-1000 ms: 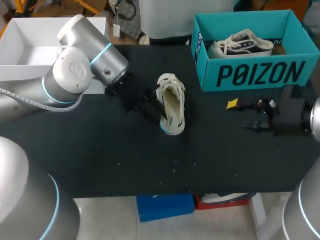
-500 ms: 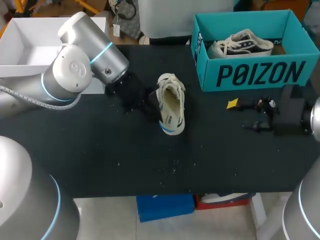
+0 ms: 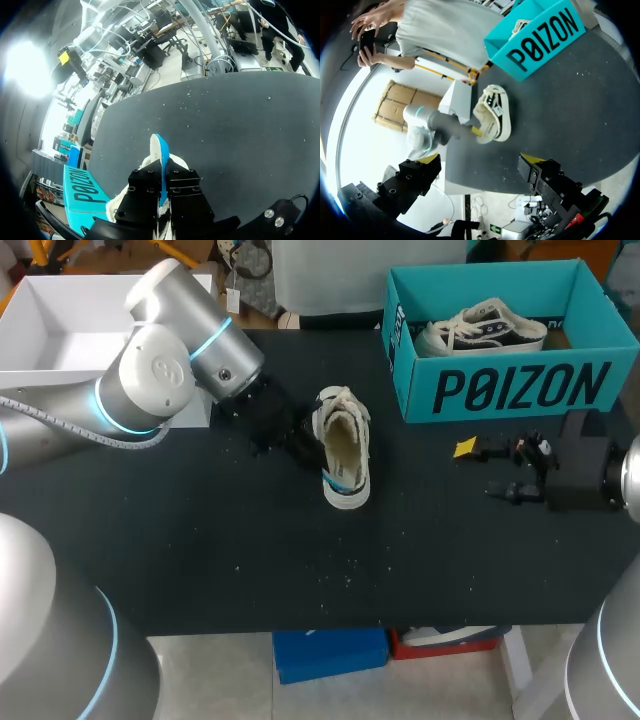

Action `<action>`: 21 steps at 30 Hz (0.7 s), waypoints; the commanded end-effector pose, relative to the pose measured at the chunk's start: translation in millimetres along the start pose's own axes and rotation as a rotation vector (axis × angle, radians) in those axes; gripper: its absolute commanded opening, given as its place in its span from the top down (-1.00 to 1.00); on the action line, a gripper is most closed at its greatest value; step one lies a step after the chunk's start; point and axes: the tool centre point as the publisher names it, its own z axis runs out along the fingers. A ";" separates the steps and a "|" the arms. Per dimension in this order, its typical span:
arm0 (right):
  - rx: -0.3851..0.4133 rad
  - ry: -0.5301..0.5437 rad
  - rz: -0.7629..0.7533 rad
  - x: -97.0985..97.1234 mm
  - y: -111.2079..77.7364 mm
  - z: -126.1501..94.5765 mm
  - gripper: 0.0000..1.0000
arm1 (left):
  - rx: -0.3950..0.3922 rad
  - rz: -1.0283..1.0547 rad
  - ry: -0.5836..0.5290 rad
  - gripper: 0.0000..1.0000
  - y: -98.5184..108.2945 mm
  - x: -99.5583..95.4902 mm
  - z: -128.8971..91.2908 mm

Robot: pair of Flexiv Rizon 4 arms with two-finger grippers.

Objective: Take the shoe out of the shoebox, open the shoe tongue, remove and reinsert the insole, then place the shoe into the shoebox

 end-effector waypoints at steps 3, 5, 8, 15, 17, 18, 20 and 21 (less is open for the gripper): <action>0.001 -0.001 0.000 0.7 0.0 -0.2 -1.00 | -0.027 -0.009 0.010 1.00 24.7 -9.3 7.3; 0.001 -0.001 0.000 0.7 0.0 -0.2 -1.00 | -0.040 -0.014 0.013 1.00 29.0 -11.5 7.1; 0.001 -0.001 0.000 0.7 0.0 -0.2 -1.00 | -0.045 -0.018 0.015 1.00 35.7 -12.8 8.7; 0.001 -0.001 0.000 0.7 0.0 -0.2 -1.00 | -0.065 -0.019 0.046 1.00 36.7 -13.9 9.3; 0.001 -0.001 0.000 0.7 0.0 -0.2 -1.00 | -0.071 -0.021 0.054 1.00 37.3 -13.4 8.8; 0.001 -0.001 0.000 0.7 0.0 -0.2 -1.00 | -0.078 -0.020 0.063 1.00 37.3 -13.3 8.6; 0.001 -0.001 0.000 0.7 0.0 -0.2 -1.00 | -0.079 -0.018 0.076 1.00 37.2 -13.4 8.5; 0.001 -0.001 0.000 0.7 0.0 -0.2 -1.00 | -0.085 -0.013 0.088 1.00 37.3 -13.4 8.7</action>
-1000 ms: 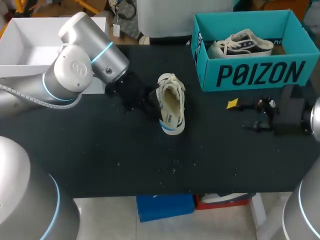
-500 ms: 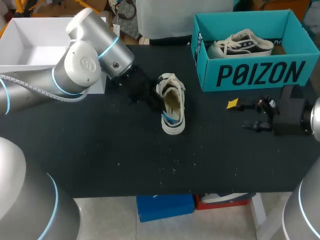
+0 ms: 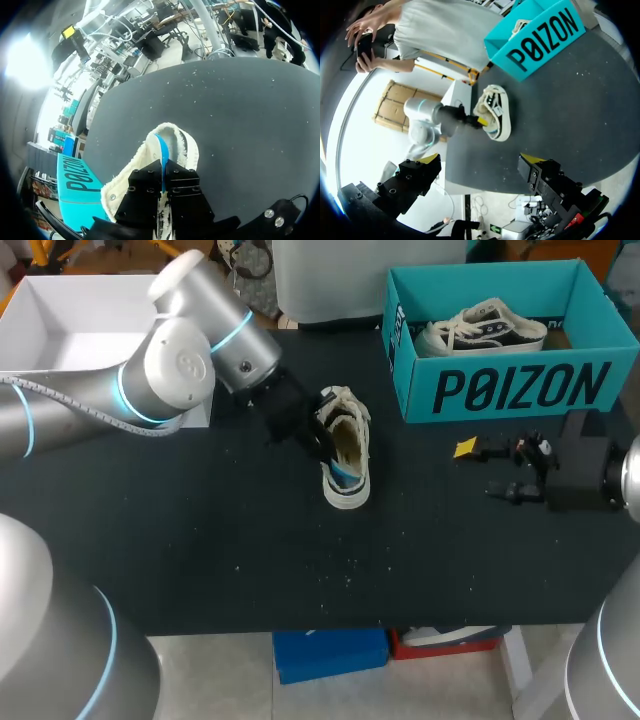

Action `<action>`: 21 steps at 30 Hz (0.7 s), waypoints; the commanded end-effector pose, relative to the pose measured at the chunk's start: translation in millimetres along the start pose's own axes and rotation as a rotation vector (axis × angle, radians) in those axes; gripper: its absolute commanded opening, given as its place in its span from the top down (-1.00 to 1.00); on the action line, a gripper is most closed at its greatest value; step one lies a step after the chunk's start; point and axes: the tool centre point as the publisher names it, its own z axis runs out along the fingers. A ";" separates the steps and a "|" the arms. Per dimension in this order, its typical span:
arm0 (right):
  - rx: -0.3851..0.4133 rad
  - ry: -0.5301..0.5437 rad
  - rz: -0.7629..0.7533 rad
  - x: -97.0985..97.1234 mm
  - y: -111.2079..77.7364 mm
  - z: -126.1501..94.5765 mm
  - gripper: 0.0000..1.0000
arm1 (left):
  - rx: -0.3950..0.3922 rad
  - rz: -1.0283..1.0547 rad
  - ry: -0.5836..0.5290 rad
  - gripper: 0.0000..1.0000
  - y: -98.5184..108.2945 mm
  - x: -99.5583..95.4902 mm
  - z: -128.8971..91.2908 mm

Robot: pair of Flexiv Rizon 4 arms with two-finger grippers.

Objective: Take the shoe out of the shoebox, open the shoe tongue, remove and reinsert the insole, then place the shoe into the shoebox

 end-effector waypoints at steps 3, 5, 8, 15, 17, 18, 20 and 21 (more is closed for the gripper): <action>0.000 -0.002 0.001 0.7 0.1 0.1 -1.00 | -0.040 0.048 0.104 1.00 0.3 -5.0 1.0; 0.000 -0.002 0.001 0.7 0.1 0.1 -1.00 | -0.046 0.059 0.142 1.00 -1.3 -4.9 3.2; 0.000 -0.002 0.001 0.7 0.1 0.1 -1.00 | -0.048 0.078 0.190 1.00 -1.3 -4.9 8.6; 0.000 -0.002 0.001 0.7 0.1 0.1 -1.00 | -0.041 0.096 0.241 1.00 -4.9 -4.4 22.3; 0.000 -0.002 0.001 0.7 0.1 0.1 -1.00 | -0.041 0.098 0.271 1.00 -5.8 -2.2 24.3; 0.000 -0.002 0.001 0.7 0.1 0.1 -1.00 | -0.041 0.097 0.271 1.00 -6.0 -1.7 24.4; 0.000 -0.002 0.001 0.7 0.1 0.1 -1.00 | -0.037 0.089 0.270 1.00 -6.4 0.0 24.6; 0.000 -0.002 0.001 0.7 0.1 0.1 -1.00 | -0.038 0.087 0.273 1.00 -7.1 1.0 23.7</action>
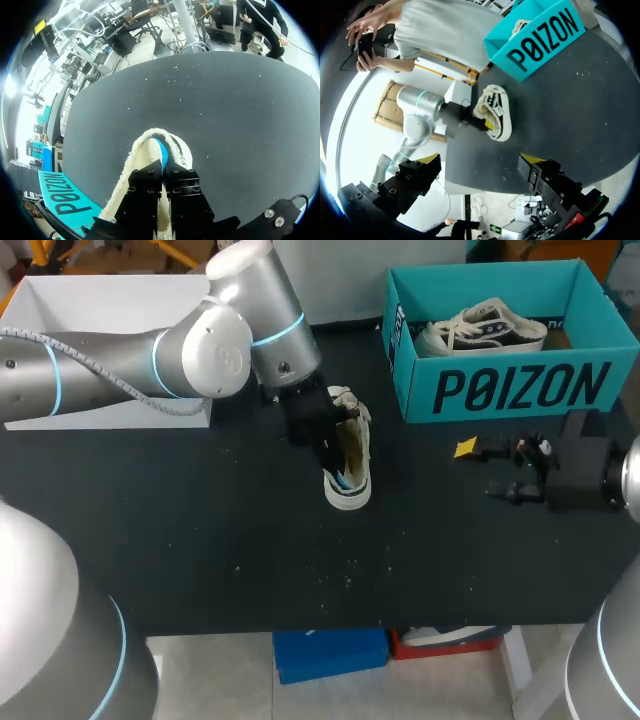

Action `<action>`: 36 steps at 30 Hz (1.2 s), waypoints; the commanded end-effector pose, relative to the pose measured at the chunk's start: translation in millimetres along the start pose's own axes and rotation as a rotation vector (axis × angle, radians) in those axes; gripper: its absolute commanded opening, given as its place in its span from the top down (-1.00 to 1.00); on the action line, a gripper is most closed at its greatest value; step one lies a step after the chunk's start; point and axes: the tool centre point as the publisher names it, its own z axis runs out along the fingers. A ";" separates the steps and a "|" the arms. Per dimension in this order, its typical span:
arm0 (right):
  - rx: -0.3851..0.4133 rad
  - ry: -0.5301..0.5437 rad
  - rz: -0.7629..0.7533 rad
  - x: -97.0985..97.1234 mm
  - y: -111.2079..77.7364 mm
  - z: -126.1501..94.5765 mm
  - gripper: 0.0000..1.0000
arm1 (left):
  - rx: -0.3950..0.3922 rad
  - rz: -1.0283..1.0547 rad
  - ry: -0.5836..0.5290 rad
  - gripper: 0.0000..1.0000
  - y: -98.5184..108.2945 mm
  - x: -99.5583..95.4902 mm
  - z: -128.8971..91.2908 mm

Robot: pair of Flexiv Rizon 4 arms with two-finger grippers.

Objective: Take the shoe out of the shoebox, open the shoe tongue, remove and reinsert the insole, then place the shoe into the shoebox

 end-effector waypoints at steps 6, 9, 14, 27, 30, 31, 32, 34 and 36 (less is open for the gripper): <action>0.000 -0.002 0.001 0.7 0.1 0.2 -1.00 | -0.007 -0.003 0.010 -0.83 -0.4 -0.8 -11.1; 0.000 -0.002 0.001 0.7 0.1 0.2 -1.00 | -0.011 0.011 0.001 -1.00 -4.9 -3.0 -21.5; 0.000 -0.002 0.001 0.7 0.1 0.2 -1.00 | -0.024 0.043 -0.029 -1.00 -12.5 -12.1 -40.6; 0.000 -0.002 0.001 0.7 0.1 0.2 -1.00 | -0.157 0.111 0.097 1.00 -21.5 -17.1 -47.7; 0.000 -0.002 0.001 0.7 0.1 0.2 -1.00 | -0.172 0.098 0.151 1.00 -22.1 -11.2 -40.4; 0.000 -0.002 0.001 0.7 0.1 0.2 -1.00 | -0.180 0.094 0.160 1.00 -21.7 -10.1 -37.9; 0.000 -0.002 0.001 0.7 0.1 0.2 -1.00 | -0.193 0.093 0.181 1.00 -20.4 -7.8 -34.6; 0.000 -0.002 0.001 0.7 0.1 0.2 -1.00 | -0.206 0.075 0.201 1.00 -19.1 -4.3 -28.6; 0.000 -0.002 0.001 0.7 0.1 0.2 -1.00 | -0.223 0.073 0.203 1.00 -17.2 -2.9 -24.2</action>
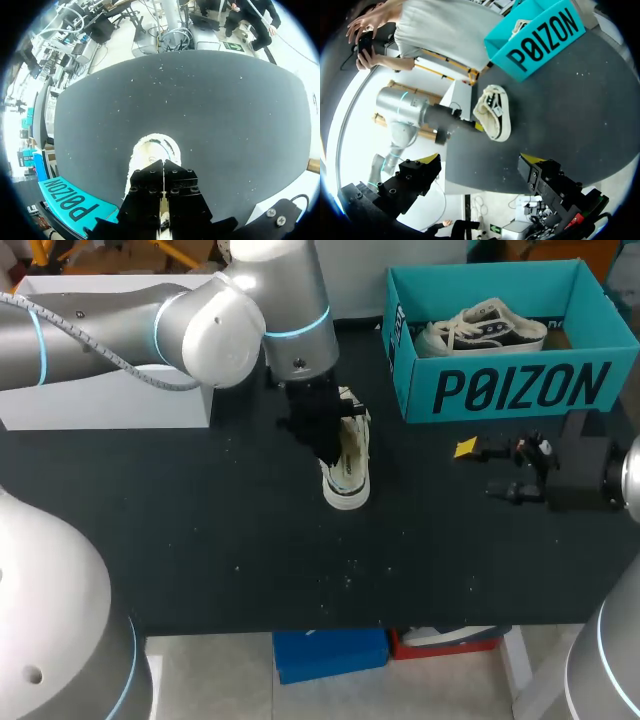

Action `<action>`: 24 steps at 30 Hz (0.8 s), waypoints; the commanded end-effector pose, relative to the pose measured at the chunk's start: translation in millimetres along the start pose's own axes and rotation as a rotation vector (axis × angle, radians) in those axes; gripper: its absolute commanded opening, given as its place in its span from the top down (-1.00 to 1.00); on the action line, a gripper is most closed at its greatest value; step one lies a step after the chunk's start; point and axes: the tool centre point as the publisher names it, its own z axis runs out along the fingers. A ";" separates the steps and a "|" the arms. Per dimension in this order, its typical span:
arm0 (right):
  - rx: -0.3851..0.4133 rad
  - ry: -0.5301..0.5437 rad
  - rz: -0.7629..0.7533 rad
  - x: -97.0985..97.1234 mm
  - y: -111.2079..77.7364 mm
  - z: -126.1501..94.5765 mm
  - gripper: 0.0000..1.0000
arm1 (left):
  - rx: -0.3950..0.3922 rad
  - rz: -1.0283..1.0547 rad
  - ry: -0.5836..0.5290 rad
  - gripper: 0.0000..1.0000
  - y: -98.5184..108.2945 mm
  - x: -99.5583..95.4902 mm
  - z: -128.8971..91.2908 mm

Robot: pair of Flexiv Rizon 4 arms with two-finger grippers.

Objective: Take the shoe out of the shoebox, open the shoe tongue, remove and reinsert the insole, then place the shoe into the shoebox

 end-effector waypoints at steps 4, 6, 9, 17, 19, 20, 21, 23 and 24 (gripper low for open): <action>0.000 -0.002 0.001 0.7 0.1 0.3 -1.00 | -0.053 -0.012 0.018 1.00 1.6 -6.6 22.7; 0.000 -0.002 0.001 0.7 0.1 0.3 -1.00 | -0.056 -0.012 0.014 1.00 1.7 -7.9 28.8; 0.000 -0.002 0.001 0.7 0.1 0.3 -1.00 | -0.056 -0.018 0.017 1.00 3.4 -8.1 41.1; 0.000 -0.002 0.001 0.7 0.1 0.3 -1.00 | -0.040 -0.028 0.038 1.00 8.7 -11.4 65.2; 0.000 -0.002 0.001 0.7 0.1 0.3 -1.00 | -0.031 -0.028 0.043 1.00 8.8 -13.1 67.2; 0.000 -0.002 0.001 0.7 0.1 0.3 -1.00 | -0.029 -0.029 0.044 1.00 8.5 -13.7 68.2; 0.000 -0.002 0.001 0.7 0.1 0.3 -1.00 | -0.025 -0.030 0.044 1.00 8.1 -14.2 69.0; 0.000 -0.002 0.001 0.7 0.1 0.3 -1.00 | -0.017 -0.029 0.044 1.00 7.2 -14.9 69.9; 0.000 -0.002 0.001 0.7 0.1 0.3 -1.00 | -0.008 -0.028 0.040 1.00 6.5 -15.2 70.0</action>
